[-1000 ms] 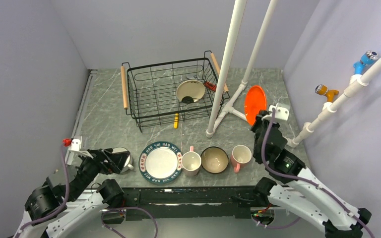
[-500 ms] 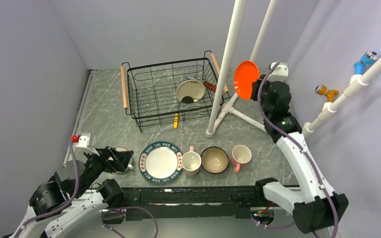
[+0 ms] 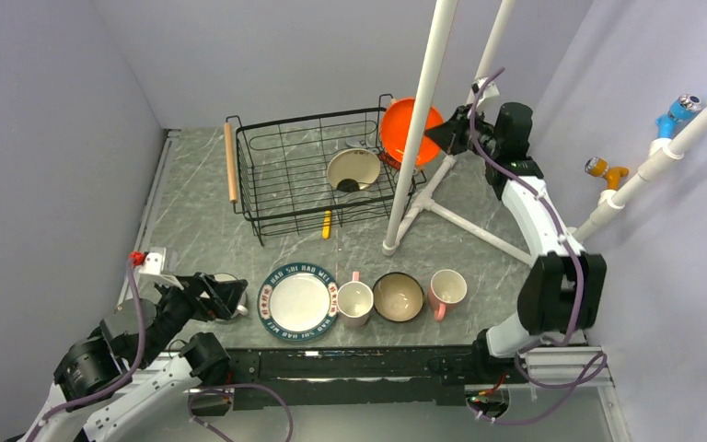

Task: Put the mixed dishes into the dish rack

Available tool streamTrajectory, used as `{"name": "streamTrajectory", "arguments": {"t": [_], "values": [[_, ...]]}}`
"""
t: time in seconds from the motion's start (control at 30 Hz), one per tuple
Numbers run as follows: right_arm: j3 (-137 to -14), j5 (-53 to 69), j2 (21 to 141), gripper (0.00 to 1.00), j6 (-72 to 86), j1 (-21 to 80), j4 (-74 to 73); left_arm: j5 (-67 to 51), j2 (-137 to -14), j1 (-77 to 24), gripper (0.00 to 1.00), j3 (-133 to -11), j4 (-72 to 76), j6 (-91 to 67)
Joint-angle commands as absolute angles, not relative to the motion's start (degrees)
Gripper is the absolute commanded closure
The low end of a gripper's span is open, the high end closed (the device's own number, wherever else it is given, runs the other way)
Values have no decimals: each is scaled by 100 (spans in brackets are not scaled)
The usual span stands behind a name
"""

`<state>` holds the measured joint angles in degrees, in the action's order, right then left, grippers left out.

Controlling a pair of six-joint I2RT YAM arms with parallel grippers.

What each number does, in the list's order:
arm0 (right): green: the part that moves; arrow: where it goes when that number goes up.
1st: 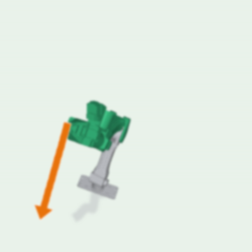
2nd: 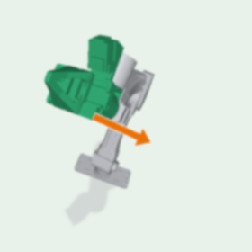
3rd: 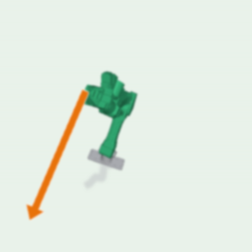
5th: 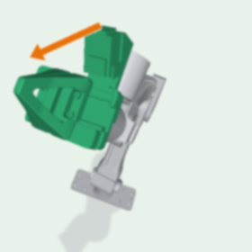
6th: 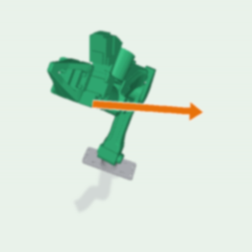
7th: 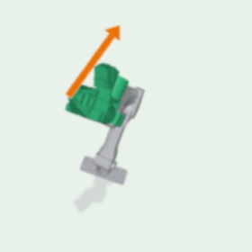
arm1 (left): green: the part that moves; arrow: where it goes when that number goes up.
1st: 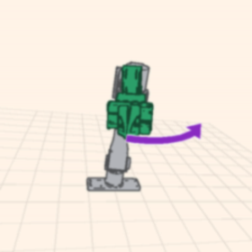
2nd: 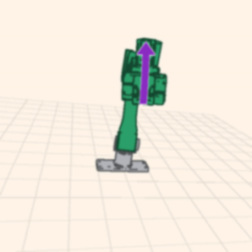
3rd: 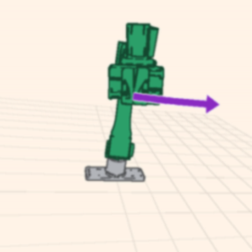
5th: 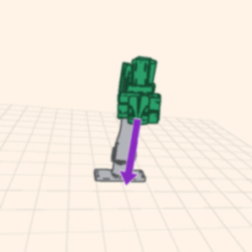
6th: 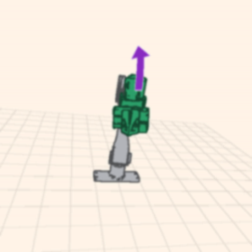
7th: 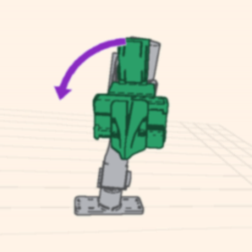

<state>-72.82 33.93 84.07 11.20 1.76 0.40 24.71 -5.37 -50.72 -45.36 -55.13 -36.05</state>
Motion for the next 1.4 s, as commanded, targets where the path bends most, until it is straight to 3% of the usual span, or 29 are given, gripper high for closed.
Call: {"name": "streamTrajectory", "arguments": {"t": [0.0,0.2,0.5,0.6,0.87,1.37], "values": [[-7964,5179,9012,100,1350,117,1516,2440,-437,-5089,1,-4596,-5322,-3516],[-7798,6036,9527,100,1412,305,3004,2437,-430,-5093,1,-4585,-5315,-3522],[-7708,5542,9571,100,-2494,1211,2013,2445,-453,-5092,1,-4596,-5330,-3548],[-7765,5473,9865,100,-2399,1230,2376,2457,-416,-5092,1,-4588,-5326,-3549],[-8637,5850,10888,100,-2836,1231,1338,2461,-435,-5090,1,-4588,-5337,-3558],[-8906,5032,11245,100,-2607,1277,946,2441,-643,-5091,1,-4593,-5326,-3529]]}}
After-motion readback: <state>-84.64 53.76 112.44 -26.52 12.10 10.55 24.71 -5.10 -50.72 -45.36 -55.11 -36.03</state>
